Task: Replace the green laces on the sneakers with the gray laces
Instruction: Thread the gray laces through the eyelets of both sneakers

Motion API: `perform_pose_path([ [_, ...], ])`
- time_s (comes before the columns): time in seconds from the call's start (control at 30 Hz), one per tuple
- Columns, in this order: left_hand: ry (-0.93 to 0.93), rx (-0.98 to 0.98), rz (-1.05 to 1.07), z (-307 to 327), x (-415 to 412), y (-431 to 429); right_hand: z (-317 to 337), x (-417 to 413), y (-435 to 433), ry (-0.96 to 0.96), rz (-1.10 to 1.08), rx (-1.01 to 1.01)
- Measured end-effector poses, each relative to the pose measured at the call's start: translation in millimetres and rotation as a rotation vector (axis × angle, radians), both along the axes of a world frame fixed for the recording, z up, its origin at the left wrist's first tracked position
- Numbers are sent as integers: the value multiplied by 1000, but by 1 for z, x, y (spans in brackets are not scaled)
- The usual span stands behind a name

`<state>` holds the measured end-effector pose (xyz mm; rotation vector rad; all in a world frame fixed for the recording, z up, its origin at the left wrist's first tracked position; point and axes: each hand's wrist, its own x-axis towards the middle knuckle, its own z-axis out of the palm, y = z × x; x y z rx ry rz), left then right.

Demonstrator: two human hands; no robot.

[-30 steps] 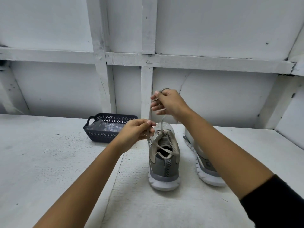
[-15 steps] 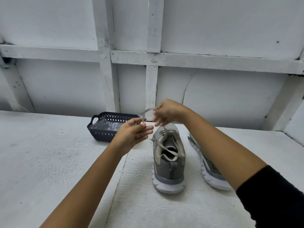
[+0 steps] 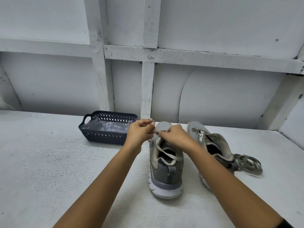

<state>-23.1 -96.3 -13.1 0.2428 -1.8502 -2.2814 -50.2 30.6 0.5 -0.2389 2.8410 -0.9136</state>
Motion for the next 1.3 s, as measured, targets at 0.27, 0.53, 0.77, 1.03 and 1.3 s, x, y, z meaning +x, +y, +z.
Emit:
perform_pose_path([
  [0.27, 2, -39, -8, -13, -2, 7, -12, -6, 8, -126, -93, -405],
  [0.53, 44, -218, 40, -25, -10, 9, -25, -11, 11, -159, -88, -573],
  [0.77, 83, -324, 75, -29, -10, 11, -28, -10, 12, -141, -78, -632],
  [1.03, 232, -615, 152, -33, -2, 16, -30, -9, 12, -146, -67, -650],
  [1.3, 295, -770, 171, -35, -4, 15, -29, -7, 10, -134, -58, -640],
])
